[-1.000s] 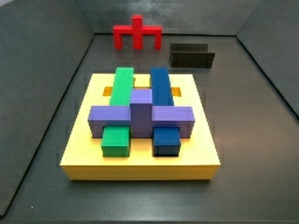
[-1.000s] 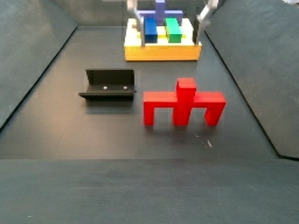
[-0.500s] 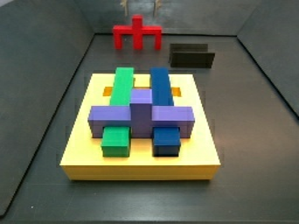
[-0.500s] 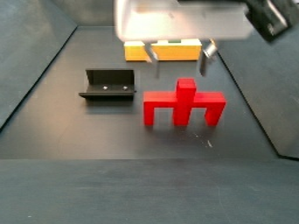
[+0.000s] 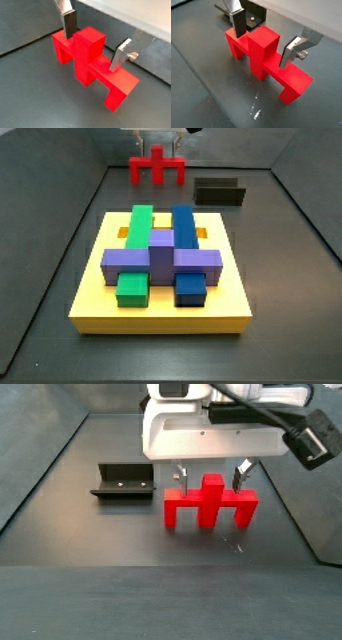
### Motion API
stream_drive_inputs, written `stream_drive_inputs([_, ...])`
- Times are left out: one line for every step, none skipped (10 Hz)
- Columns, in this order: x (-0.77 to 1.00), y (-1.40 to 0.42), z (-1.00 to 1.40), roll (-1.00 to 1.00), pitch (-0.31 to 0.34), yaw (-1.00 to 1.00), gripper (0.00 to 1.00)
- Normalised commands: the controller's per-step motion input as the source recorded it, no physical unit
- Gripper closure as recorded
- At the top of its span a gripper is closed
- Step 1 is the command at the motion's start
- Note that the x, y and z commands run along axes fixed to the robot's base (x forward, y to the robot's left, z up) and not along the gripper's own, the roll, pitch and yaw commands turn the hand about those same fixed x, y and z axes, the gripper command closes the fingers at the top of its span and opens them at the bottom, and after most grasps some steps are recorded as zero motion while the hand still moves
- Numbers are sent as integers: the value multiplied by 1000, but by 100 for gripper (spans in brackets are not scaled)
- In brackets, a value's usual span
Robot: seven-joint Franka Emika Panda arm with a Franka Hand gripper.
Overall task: Pick up the red object. Move up. Move to above the board. Insert the red object.
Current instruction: Pick up the red object.
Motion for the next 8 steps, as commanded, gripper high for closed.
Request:
stream_drive_inputs([0,0,-57,-31,0,-120,0])
stream_drive_inputs([0,0,0,-13,0,-106,0])
stream_drive_inputs([0,0,0,0,0,0,0])
stream_drive_inputs([0,0,0,0,0,0,100])
stream_drive_inputs([0,0,0,0,0,0,100])
stream_drive_inputs([0,0,0,0,0,0,100])
stream_drive_inputs([0,0,0,0,0,0,100])
stream_drive_inputs([0,0,0,0,0,0,100])
